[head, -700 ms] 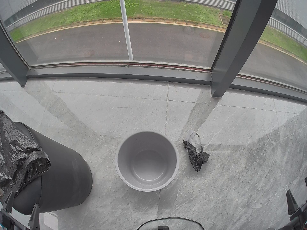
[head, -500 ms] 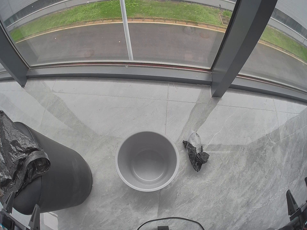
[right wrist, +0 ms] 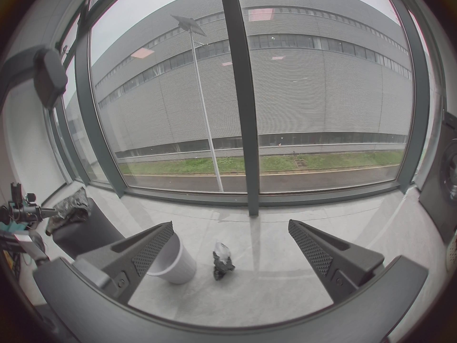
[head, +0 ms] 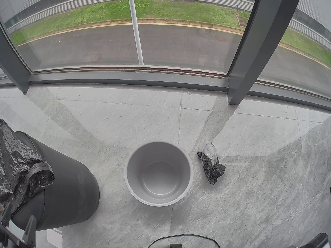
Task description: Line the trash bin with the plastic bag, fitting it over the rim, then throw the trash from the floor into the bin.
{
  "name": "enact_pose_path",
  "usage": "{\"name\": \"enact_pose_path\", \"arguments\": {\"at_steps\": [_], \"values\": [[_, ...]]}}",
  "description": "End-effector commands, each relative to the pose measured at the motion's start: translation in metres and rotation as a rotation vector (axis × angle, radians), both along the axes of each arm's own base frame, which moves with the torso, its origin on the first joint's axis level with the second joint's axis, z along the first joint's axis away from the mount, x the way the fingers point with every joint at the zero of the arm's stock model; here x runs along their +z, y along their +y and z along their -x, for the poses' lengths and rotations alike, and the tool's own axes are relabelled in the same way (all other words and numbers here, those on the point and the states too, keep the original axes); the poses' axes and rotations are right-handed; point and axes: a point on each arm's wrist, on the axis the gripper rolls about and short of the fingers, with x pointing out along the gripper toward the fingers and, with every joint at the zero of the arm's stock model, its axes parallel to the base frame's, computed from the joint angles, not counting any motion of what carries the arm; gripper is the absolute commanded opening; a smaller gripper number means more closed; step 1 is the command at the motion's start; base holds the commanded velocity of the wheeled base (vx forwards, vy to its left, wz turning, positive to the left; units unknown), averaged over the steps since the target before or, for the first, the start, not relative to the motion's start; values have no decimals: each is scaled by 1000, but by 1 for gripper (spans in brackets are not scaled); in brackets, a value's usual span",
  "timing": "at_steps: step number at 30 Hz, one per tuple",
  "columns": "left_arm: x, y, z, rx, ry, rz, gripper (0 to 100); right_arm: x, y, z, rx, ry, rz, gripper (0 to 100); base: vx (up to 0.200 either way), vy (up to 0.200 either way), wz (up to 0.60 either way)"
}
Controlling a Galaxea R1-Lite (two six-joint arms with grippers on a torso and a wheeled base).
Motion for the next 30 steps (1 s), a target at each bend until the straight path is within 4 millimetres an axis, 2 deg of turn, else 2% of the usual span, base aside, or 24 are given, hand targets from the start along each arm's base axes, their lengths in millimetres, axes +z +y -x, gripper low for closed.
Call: {"name": "enact_pose_path", "arguments": {"at_steps": [1, 3, 4, 6, 11, 12, 14, 15, 17, 21, 26, 30], "values": [[109, 0, -14, -151, 6, -27, 100, 68, 4, -53, 181, 114, -93, 100, 0, 0, 0], [104, -2, -27, -183, 78, -188, 100, 63, 6, -62, 222, 138, -92, 100, 0, 0, 0], [103, -2, -28, -189, 85, -196, 100, 62, 6, -62, 225, 139, -92, 100, 0, 0, 0], [93, -7, -47, -287, 179, -298, 100, 53, 9, -67, 271, 144, -79, 100, 0, 0, 0], [87, -11, -66, -318, 257, -442, 100, 49, 10, -70, 292, 157, -83, 100, 0, 0, 0], [87, -12, -73, -300, 285, -508, 100, 46, 10, -70, 293, 166, -80, 100, 0, 0, 0], [87, -12, -74, -299, 287, -518, 100, 46, 10, -70, 293, 167, -80, 100, 0, 0, 0], [88, -13, -83, -282, 313, -627, 100, 43, 10, -70, 293, 170, -74, 100, 0, 0, 0], [88, -13, -88, -251, 336, -703, 100, 43, 10, -70, 293, 175, -79, 100, 0, 0, 0], [89, -12, -92, -218, 351, -827, 100, 41, 10, -70, 293, 181, -81, 100, 0, 0, 0], [87, -12, -98, -170, 397, -893, 100, 35, 10, -69, 293, 195, -72, 100, 0, 0, 0], [88, -10, -111, -28, 428, -930, 100, 34, 10, -68, 295, 193, -72, 100, 0, 0, 0]]}}
